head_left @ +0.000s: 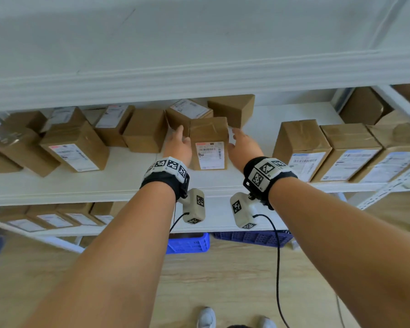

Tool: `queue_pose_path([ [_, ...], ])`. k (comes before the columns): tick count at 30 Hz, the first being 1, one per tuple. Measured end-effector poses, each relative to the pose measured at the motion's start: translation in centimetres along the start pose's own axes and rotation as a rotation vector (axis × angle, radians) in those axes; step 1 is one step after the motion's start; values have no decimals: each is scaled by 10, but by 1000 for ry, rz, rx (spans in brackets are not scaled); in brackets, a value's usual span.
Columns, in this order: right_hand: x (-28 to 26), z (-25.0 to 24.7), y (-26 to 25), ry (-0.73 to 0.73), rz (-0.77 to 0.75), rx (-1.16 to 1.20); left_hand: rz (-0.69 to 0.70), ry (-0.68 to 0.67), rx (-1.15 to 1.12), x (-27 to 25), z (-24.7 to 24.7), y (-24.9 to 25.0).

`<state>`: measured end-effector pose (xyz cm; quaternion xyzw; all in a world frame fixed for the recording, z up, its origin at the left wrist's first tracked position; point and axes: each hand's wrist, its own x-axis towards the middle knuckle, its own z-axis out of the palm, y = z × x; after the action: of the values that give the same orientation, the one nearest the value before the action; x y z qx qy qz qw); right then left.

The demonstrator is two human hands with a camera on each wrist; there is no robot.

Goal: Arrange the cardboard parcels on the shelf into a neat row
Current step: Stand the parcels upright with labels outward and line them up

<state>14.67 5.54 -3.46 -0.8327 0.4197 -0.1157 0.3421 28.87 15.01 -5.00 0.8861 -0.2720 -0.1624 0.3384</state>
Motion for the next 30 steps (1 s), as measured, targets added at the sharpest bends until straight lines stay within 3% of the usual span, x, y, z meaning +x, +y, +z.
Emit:
queue_pose_path([
  [4, 6, 14, -8, -8, 80, 56, -7, -110, -33, 8, 0, 5],
  [9, 5, 19, -9, 35, 118, 61, 7, -110, -13, 8, 4, 6],
  [14, -4, 12, -3, 79, 102, -40, 30, -175, -178, 0, 12, 6],
  [21, -18, -13, 22, 101, 84, -174, 126, -192, -138, -18, 34, 21],
  [30, -22, -65, 60, 285, -2, -261, 192, -199, -115, -37, 69, 55],
])
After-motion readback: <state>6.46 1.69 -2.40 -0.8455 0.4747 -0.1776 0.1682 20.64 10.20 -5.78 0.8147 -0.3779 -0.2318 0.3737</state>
